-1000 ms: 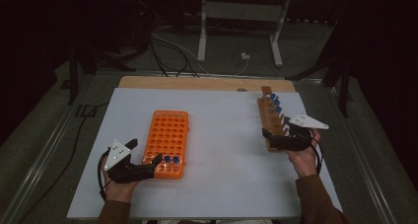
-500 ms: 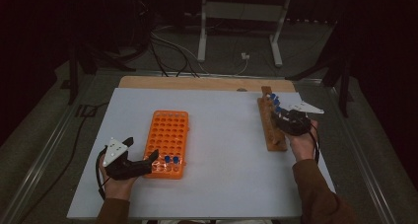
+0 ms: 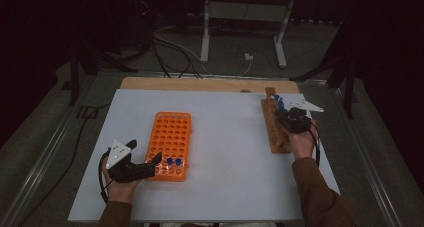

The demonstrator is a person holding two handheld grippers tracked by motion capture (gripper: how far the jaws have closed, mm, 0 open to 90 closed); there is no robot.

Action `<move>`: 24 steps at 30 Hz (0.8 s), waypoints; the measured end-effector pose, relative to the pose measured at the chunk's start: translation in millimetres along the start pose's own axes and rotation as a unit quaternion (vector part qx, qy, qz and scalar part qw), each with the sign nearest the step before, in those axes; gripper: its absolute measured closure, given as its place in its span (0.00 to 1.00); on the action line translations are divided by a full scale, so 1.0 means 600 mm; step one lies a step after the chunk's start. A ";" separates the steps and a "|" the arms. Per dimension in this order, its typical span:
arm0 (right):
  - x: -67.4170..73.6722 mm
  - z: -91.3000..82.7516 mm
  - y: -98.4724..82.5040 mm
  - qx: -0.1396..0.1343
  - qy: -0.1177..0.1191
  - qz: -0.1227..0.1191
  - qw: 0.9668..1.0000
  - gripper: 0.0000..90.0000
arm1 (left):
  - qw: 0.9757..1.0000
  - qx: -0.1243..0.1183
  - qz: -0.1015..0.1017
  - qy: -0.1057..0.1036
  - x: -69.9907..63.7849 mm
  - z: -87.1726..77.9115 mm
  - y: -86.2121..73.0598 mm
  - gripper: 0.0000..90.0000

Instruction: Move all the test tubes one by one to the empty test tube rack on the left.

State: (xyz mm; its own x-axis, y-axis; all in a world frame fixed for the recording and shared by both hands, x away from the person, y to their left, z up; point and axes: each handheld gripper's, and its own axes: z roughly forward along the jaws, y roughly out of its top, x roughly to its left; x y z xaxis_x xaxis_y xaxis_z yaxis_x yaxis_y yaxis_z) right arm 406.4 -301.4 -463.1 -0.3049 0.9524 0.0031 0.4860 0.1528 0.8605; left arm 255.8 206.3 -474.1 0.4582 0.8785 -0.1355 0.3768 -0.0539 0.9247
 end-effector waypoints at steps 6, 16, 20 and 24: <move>0.002 -0.004 0.001 -0.001 -0.005 -0.002 1.000 0.86 | 1.000 0.002 0.001 -0.002 0.000 0.000 -0.001 0.01; 0.002 -0.037 0.019 -0.033 0.000 -0.014 0.999 0.86 | 1.000 0.006 0.002 -0.001 -0.001 0.002 -0.003 0.01; 0.002 -0.052 0.031 -0.046 0.002 -0.016 0.999 0.86 | 1.000 0.006 0.002 0.000 -0.001 0.002 -0.003 0.01; 0.004 -0.067 0.044 -0.059 0.001 -0.019 0.998 0.86 | 1.000 0.009 0.003 0.006 0.000 0.003 -0.004 0.01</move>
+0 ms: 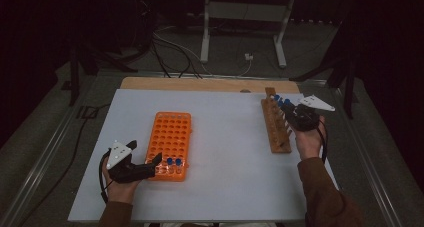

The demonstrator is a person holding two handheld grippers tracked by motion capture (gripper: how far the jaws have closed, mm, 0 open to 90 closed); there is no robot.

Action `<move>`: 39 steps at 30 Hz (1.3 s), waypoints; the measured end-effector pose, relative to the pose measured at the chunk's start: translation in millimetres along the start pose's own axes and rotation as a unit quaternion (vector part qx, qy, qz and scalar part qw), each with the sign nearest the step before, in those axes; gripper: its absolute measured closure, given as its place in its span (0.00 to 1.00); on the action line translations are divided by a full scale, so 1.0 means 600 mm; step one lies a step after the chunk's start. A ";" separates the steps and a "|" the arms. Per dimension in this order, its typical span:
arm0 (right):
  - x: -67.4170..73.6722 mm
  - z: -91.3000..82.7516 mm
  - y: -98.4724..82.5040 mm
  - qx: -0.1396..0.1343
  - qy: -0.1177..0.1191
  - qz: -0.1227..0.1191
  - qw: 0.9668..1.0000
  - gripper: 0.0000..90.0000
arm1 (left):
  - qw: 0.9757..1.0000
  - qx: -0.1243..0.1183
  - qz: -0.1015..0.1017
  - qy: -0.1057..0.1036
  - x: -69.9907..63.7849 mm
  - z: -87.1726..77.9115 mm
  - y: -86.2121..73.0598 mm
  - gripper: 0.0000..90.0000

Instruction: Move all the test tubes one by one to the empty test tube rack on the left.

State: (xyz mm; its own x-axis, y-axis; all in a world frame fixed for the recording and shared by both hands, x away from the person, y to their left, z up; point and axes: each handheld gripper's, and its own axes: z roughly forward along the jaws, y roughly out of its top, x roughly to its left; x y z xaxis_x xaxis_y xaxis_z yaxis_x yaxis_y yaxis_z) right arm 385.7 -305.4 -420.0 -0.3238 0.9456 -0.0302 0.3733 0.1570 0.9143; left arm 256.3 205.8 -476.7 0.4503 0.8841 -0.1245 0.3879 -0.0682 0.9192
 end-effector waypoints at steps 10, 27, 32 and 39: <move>0.027 -0.028 0.027 -0.032 0.022 -0.010 0.999 0.86 | 1.000 -0.020 0.005 0.014 0.005 -0.014 0.025 0.01; 0.161 -0.007 0.044 -0.005 0.158 -0.050 0.986 0.86 | 0.999 -0.021 0.020 -0.026 0.002 0.006 0.067 0.01; 0.202 -0.005 0.052 0.001 0.200 -0.050 0.979 0.86 | 0.999 -0.014 0.024 -0.038 -0.004 0.016 0.067 0.01; 0.251 0.000 0.059 0.009 0.236 -0.061 0.970 0.86 | 0.998 -0.014 0.034 -0.052 -0.009 0.023 0.078 0.01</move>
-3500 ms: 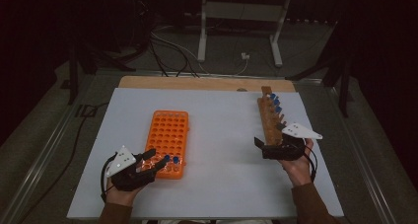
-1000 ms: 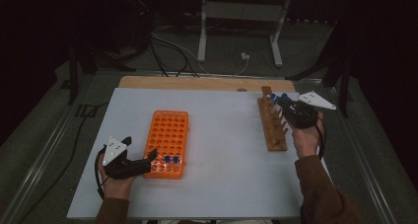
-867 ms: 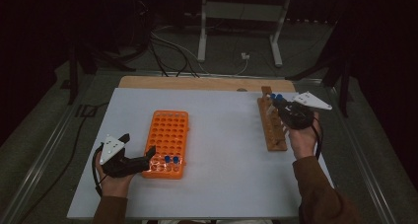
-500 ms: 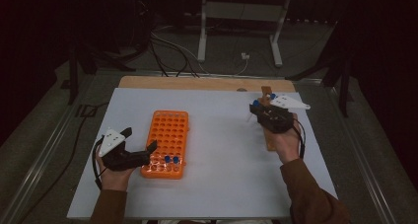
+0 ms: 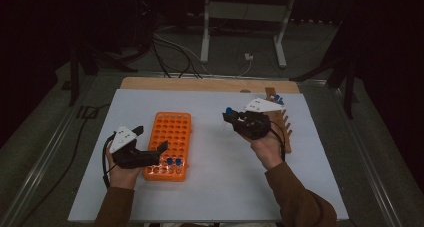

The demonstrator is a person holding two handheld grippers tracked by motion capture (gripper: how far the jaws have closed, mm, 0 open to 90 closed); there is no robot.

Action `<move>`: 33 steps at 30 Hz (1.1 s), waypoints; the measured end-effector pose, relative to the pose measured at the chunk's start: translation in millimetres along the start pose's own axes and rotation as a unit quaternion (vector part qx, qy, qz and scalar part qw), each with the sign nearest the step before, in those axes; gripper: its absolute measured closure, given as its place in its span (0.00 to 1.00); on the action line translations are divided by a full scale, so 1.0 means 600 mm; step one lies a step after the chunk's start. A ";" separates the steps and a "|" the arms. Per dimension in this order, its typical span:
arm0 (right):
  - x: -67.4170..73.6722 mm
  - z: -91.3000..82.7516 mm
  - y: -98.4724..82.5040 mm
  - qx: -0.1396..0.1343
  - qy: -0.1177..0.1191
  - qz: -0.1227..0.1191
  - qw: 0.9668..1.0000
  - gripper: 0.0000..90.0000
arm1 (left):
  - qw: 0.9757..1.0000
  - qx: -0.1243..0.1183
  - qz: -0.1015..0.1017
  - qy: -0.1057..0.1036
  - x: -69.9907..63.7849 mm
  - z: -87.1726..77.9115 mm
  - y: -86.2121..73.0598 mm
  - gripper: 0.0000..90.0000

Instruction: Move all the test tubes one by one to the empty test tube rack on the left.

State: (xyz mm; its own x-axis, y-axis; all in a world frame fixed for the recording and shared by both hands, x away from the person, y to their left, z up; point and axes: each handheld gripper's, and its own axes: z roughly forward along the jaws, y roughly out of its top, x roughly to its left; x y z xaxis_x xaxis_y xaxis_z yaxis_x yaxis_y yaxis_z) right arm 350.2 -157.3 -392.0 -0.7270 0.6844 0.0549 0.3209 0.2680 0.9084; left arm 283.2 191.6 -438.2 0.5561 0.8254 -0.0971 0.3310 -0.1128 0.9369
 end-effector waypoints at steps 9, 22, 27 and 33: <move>0.051 0.049 0.020 0.012 0.038 -0.016 0.999 0.86 | 0.999 0.002 0.012 -0.035 -0.016 0.031 0.022 0.07; 0.100 0.095 0.033 0.014 0.086 -0.008 0.996 0.86 | 0.996 0.022 0.035 -0.076 -0.027 0.065 0.035 0.33; 0.111 0.104 0.031 0.020 0.097 -0.009 0.995 0.86 | 0.994 0.030 0.045 -0.092 -0.028 0.071 0.032 0.54; 0.119 0.110 0.031 0.020 0.107 -0.006 0.994 0.86 | 0.993 0.031 0.058 -0.102 -0.033 0.075 0.030 0.73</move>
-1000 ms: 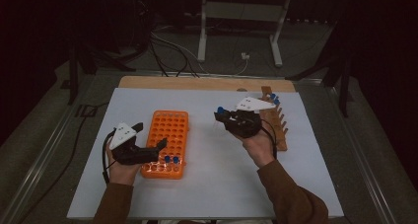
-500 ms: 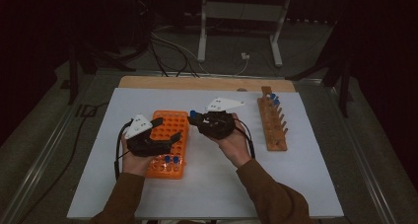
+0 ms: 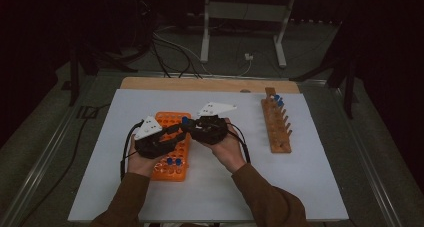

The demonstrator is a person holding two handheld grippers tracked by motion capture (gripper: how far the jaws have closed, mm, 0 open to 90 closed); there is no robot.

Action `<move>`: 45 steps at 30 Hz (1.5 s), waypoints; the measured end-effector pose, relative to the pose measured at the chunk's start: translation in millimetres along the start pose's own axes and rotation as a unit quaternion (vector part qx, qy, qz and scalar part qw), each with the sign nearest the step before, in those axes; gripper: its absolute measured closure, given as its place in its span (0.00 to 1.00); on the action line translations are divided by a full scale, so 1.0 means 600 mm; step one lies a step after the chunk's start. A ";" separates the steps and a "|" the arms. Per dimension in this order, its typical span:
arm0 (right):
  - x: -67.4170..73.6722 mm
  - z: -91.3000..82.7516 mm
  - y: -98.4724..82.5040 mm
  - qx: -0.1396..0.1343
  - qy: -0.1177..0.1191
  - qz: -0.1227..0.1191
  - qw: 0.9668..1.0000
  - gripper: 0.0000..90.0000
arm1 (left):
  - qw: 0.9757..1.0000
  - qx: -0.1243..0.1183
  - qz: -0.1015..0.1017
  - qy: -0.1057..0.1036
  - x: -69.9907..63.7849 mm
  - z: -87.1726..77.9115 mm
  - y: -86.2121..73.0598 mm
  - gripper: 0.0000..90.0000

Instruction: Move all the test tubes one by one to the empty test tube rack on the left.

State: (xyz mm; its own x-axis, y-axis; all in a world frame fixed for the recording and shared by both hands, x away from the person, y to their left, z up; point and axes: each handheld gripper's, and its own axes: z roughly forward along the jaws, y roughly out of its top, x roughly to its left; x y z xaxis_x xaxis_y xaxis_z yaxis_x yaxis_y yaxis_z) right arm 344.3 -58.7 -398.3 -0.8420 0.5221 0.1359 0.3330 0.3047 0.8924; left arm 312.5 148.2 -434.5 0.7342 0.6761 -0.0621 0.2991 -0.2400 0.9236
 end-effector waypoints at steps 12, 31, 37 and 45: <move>-0.002 0.000 -0.001 0.002 0.016 0.004 1.000 0.81 | 1.000 0.003 0.017 0.006 -0.004 0.002 -0.001 0.87; -0.071 -0.061 -0.035 -0.002 -0.059 0.032 0.998 0.09 | 0.999 -0.008 -0.022 0.043 0.015 -0.034 -0.020 0.87; -0.101 -0.091 -0.062 0.004 -0.083 0.044 0.996 0.03 | 0.998 -0.014 -0.029 0.047 0.013 -0.054 -0.028 0.87; -0.123 -0.128 -0.089 0.011 -0.123 0.042 0.992 0.00 | 0.998 -0.029 -0.043 0.044 0.004 -0.075 -0.046 0.87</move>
State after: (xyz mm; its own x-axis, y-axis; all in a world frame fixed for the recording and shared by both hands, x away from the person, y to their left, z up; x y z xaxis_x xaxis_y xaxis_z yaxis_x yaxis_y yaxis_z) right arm 355.7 -174.8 -422.8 -0.6834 0.7234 0.0979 0.4088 0.2682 0.8724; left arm 278.6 187.7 -443.4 0.6503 0.7514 -0.1116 0.3217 -0.1392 0.9366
